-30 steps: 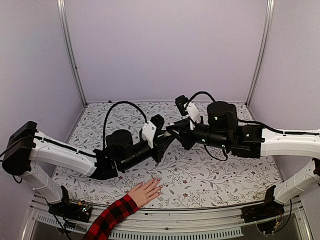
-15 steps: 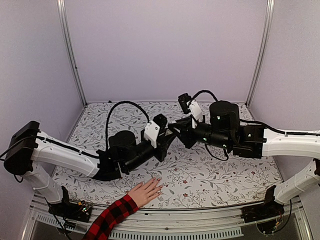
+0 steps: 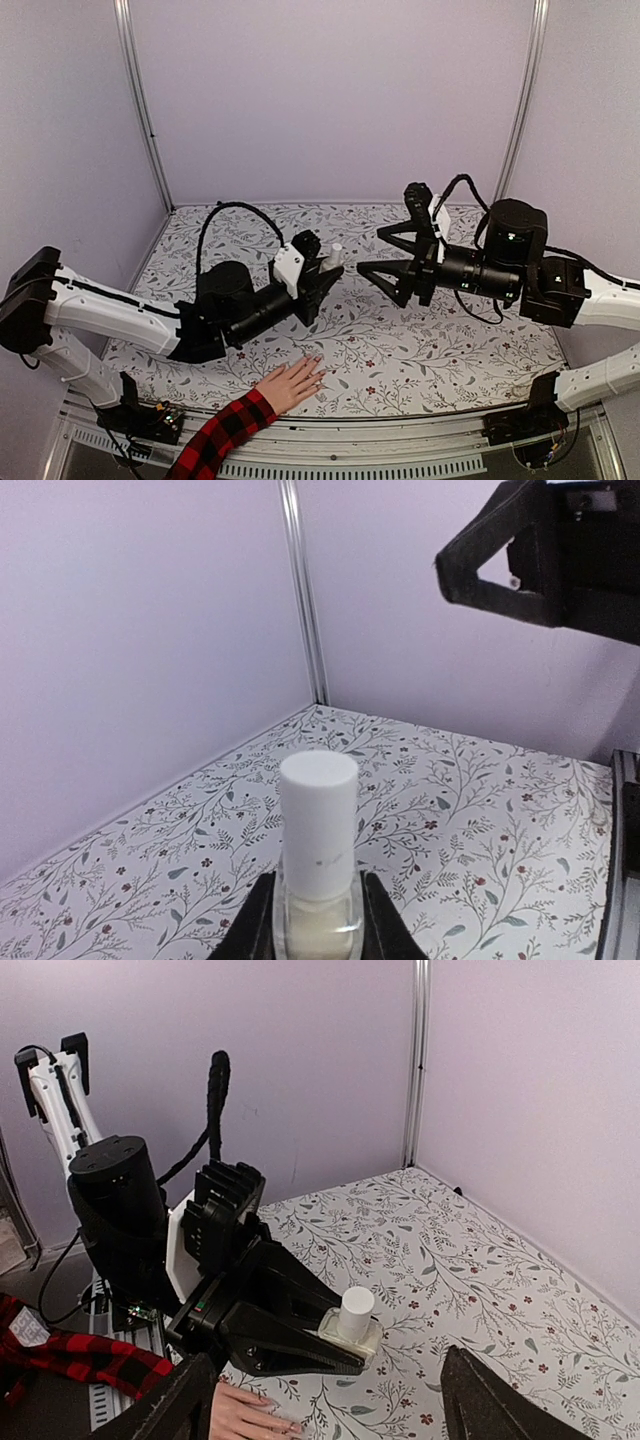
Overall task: Paint the nails
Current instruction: Screw the nail polish bottle.
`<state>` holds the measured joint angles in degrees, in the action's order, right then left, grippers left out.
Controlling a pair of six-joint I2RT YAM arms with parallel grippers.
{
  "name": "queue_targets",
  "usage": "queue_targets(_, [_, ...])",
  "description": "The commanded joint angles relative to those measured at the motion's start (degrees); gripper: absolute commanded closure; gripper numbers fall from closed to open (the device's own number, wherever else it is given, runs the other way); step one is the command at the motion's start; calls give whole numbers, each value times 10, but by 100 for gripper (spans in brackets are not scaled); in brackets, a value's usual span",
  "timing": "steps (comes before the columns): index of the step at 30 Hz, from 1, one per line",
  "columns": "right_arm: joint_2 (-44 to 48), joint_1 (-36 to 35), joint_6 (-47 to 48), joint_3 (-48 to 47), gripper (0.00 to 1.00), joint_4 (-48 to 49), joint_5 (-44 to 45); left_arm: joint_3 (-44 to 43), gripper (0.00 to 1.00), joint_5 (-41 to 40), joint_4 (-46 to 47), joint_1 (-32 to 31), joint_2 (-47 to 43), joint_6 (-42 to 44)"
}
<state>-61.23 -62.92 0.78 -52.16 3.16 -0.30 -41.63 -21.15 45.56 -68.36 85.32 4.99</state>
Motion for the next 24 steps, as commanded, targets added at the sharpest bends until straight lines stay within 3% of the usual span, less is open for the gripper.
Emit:
queue_targets(1, [25,3,49,18,18,-25,-60,19,100,60,22,3,-30,15])
queue_targets(5, [41,3,70,15,18,-47,-96,37,100,144,38,6,-52,14])
queue_targets(9, [41,3,89,-1,18,-78,-146,57,100,339,67,27,-82,-21])
queue_targets(14, [36,3,115,-14,23,-98,-227,41,100,503,48,45,-87,-45])
queue_targets(19, [32,3,135,-28,28,-107,-295,7,100,624,24,46,-64,-68])
queue_targets(24, [18,2,142,-50,31,-117,-342,-17,100,679,17,46,-38,-84])
